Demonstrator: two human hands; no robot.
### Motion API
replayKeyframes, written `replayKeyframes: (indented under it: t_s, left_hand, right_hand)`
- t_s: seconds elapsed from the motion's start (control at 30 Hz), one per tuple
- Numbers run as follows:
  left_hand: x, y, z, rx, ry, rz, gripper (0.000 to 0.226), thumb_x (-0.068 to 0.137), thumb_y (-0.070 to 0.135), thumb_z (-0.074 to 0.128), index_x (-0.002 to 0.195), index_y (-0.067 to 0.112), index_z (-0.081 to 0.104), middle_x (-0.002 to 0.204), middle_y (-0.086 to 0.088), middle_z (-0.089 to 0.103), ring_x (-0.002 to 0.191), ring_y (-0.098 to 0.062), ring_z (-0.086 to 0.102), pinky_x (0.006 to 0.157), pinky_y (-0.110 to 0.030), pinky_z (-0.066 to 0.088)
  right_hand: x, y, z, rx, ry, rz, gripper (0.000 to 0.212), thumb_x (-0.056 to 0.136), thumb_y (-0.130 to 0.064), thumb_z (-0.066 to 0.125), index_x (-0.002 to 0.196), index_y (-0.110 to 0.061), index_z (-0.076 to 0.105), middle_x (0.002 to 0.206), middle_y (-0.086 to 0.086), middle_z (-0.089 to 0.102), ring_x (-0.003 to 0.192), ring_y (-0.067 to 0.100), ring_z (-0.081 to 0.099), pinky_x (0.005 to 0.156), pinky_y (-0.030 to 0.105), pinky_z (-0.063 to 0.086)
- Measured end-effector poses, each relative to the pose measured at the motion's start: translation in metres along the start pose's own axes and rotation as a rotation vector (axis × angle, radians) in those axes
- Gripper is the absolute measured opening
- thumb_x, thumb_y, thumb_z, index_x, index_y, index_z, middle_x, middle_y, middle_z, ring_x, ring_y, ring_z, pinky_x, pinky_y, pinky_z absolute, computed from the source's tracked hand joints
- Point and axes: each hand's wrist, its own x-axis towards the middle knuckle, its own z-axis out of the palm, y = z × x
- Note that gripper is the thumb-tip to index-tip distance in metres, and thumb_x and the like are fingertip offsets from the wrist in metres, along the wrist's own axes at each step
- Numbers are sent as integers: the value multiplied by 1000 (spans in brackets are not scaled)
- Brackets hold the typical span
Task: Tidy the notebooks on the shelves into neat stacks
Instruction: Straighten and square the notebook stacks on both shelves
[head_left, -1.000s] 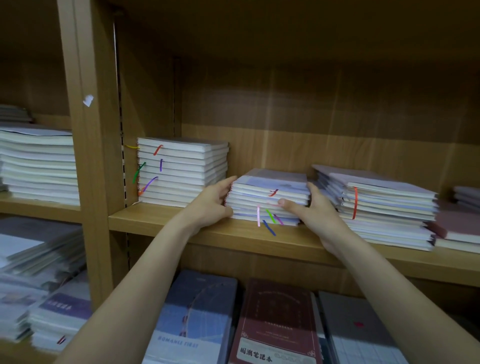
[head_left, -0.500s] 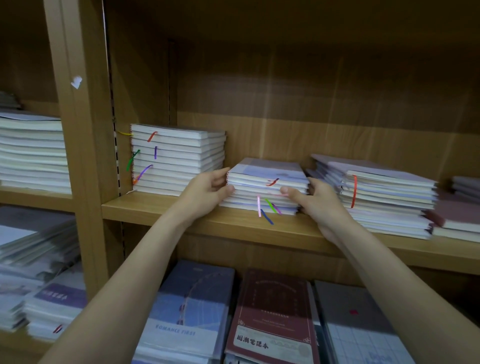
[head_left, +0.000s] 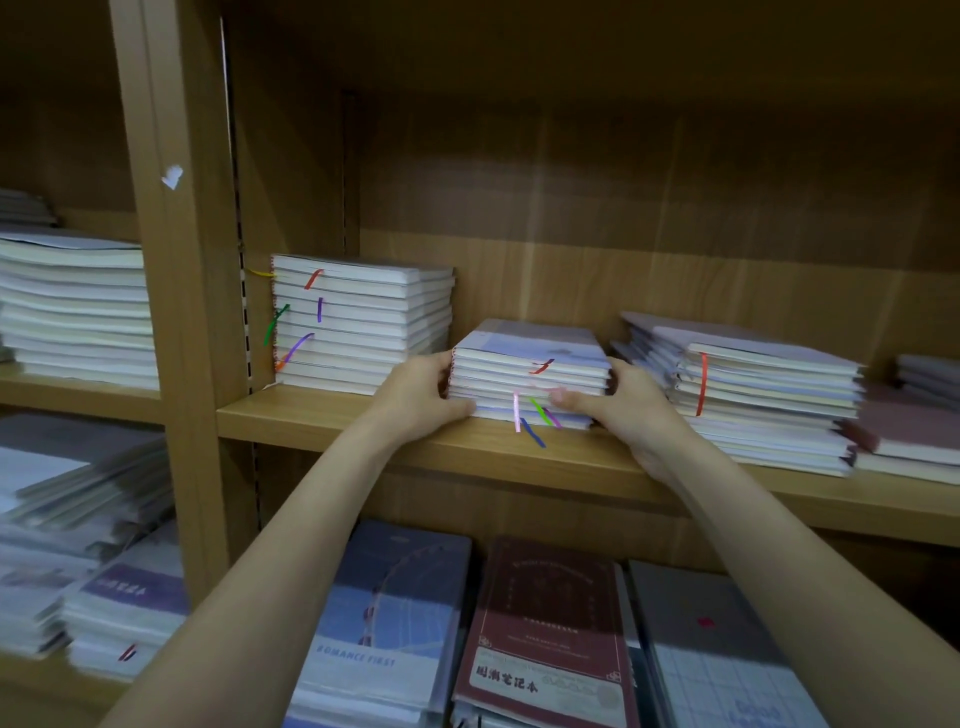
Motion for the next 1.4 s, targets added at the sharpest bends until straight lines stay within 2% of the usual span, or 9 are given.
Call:
replayKeyframes:
  t_s: [0.17,0.3,0.37,0.6,0.77,0.87,1.0,1.13,1.4]
  left_hand:
    - [3,-5,-3,-81,-81,-57,49,76,2,71,122,11,56,110,-3,67,103,-18,62,97,-37,47]
    - [1,6,-18,-550,-241,-200,36,82,9,65,117,7,58,114,-8,66,105,-16,62,96,-26,45]
    - [9,18,-25,-737,-274,-330,39,84,30,60,115,7,54,116,-11,63,109,-22,60,99,-34,43]
    - [17,52,-9,-613,-115,-503,18,99,17,42,112,7,50,85,-5,59,74,-13,56,62,-23,46]
    - [8,36,-9,-732,-87,-451,13,98,19,45,107,12,51,92,-2,62,85,-11,58,75,-22,46]
    - [6,30,-10,-789,-97,-437,20,95,20,48,113,11,50,101,-5,63,96,-15,58,87,-27,41]
    - [7,29,-6,-859,-97,-433,19,95,20,48,110,8,51,102,-7,64,95,-16,60,73,-23,45]
    - [14,29,0,-910,-66,-409,21,97,22,44,107,9,57,98,-5,66,91,-14,61,74,-22,47]
    - [7,18,-10,-577,-178,-259,15,98,23,43,107,22,56,96,8,64,91,-3,60,78,-16,46]
  right_hand:
    - [-3,-5,-1,-219,-31,29,68,58,-9,87,118,-15,55,112,0,65,103,16,59,95,32,46]
    - [-5,-19,-9,468,-167,221,46,74,-13,72,116,-8,53,112,10,66,106,22,62,79,24,54]
    - [7,-29,-7,513,-108,311,39,85,-21,66,118,-6,52,112,14,66,101,24,64,68,30,57]
    - [24,-26,10,332,52,344,28,86,-8,63,112,3,57,96,17,65,77,25,62,75,39,52]
    - [17,-23,11,301,52,302,37,86,-15,66,116,3,56,106,17,66,96,29,63,91,41,50]
    - [11,-22,10,328,41,276,36,86,-10,65,118,3,56,112,18,65,99,28,62,85,38,50]
    - [12,-25,8,347,33,271,33,85,-9,66,115,1,56,105,15,66,83,22,64,63,29,51]
    - [19,-29,11,358,37,287,6,86,-8,65,86,-6,59,80,8,64,67,15,61,53,23,49]
    - [7,-2,-4,266,-19,159,55,78,-28,74,127,-12,52,118,3,66,107,16,61,99,34,45]
